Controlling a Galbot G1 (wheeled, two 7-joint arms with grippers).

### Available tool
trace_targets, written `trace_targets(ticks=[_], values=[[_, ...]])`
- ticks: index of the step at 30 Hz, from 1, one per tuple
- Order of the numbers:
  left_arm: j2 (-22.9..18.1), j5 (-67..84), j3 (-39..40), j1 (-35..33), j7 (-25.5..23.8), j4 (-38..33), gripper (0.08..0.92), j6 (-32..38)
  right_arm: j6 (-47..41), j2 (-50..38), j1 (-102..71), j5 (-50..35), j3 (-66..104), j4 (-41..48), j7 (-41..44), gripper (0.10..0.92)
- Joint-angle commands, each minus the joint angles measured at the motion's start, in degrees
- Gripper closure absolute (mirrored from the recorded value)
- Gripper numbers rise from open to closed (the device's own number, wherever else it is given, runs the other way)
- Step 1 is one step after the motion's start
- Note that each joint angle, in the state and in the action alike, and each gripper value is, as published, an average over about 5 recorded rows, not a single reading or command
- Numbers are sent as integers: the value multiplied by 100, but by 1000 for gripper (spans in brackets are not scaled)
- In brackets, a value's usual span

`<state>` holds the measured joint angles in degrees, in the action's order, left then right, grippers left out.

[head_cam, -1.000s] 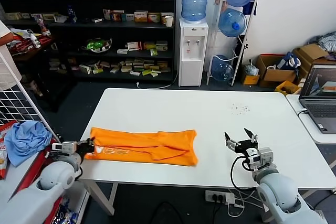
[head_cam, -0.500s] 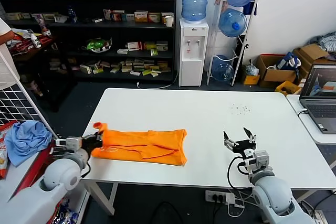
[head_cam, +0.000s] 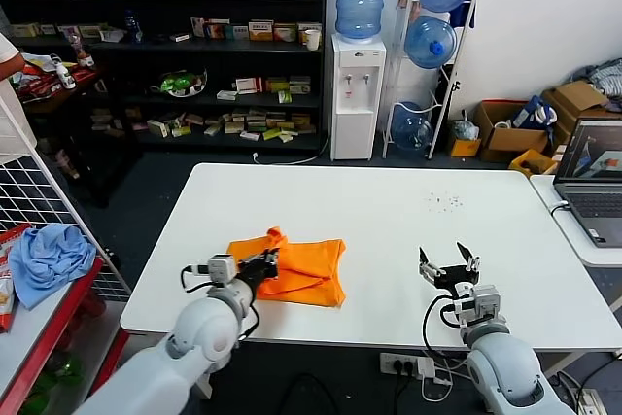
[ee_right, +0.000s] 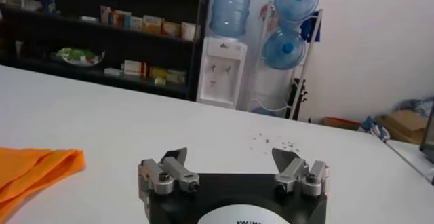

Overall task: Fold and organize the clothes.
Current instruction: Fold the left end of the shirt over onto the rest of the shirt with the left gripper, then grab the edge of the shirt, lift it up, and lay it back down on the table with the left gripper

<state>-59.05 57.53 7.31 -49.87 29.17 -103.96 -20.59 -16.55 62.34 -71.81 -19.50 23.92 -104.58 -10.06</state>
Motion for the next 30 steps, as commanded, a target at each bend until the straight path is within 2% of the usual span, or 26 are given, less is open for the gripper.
trace_targets(ticks=[1,6,9,12,15,20,25,30], values=[[-1565,-267,684,387,91,803,869,9,-2,50,34,46,23,50,-14,203],[-1738,-604,720,368,-228,1094,834,302,0,76,109,22,-31,134,-1,203],[-1746,-696,630,348,-361,1219,754,611,-7,83,158,9,-85,166,4,203],[-1586,-673,484,277,-446,1130,667,940,-19,61,198,-8,-137,168,13,203],[-1166,-716,267,128,-509,782,581,1222,-34,3,226,-46,-178,166,20,203],[-20,-606,-138,-245,-710,72,433,1228,-63,-182,240,-122,-260,150,30,203],[1021,-417,-662,-763,-1140,-54,295,708,-43,-243,273,-218,-300,160,61,203],[1466,29,-1097,-873,-1666,232,188,-21,48,-248,270,-267,-348,229,148,203]])
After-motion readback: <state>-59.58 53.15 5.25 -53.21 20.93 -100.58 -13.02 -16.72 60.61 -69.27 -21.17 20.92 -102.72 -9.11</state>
